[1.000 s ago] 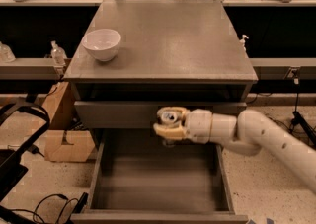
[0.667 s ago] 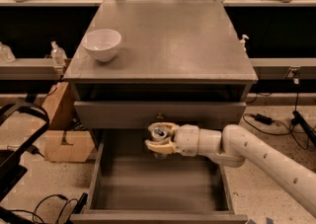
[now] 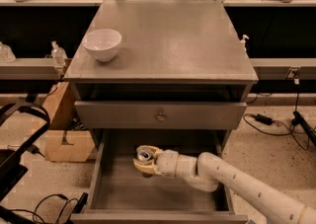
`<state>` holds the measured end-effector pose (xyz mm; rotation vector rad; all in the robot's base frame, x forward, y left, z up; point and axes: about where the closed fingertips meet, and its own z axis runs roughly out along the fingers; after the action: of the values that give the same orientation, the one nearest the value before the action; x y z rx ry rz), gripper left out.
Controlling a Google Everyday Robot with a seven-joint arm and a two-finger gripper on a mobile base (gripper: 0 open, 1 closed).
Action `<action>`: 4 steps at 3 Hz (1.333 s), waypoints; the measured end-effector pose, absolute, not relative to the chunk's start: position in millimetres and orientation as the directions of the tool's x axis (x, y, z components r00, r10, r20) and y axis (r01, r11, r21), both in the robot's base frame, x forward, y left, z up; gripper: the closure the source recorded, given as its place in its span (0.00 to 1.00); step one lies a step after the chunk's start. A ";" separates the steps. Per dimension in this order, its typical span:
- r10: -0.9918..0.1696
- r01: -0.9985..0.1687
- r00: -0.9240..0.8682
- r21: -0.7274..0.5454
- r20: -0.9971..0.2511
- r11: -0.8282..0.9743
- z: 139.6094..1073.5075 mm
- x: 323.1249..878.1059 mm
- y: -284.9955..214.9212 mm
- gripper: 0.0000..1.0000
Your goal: Place redbull can into middle drawer
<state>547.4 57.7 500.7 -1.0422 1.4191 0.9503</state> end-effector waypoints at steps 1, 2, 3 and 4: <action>-0.069 -0.947 -0.097 0.071 -0.993 0.314 454.5 545.6 73.0 1.00; -0.052 -0.939 -0.140 0.116 -0.989 0.324 424.1 543.9 83.0 1.00; -0.049 -0.939 -0.143 0.120 -0.988 0.322 422.4 543.0 84.9 0.83; -0.048 -0.940 -0.143 0.121 -0.989 0.319 422.8 542.5 86.7 0.59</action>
Offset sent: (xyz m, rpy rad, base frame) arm -0.0042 0.0323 -0.1120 0.0520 0.1534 -0.0526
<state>542.5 86.7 422.8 -0.9497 1.4935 1.0260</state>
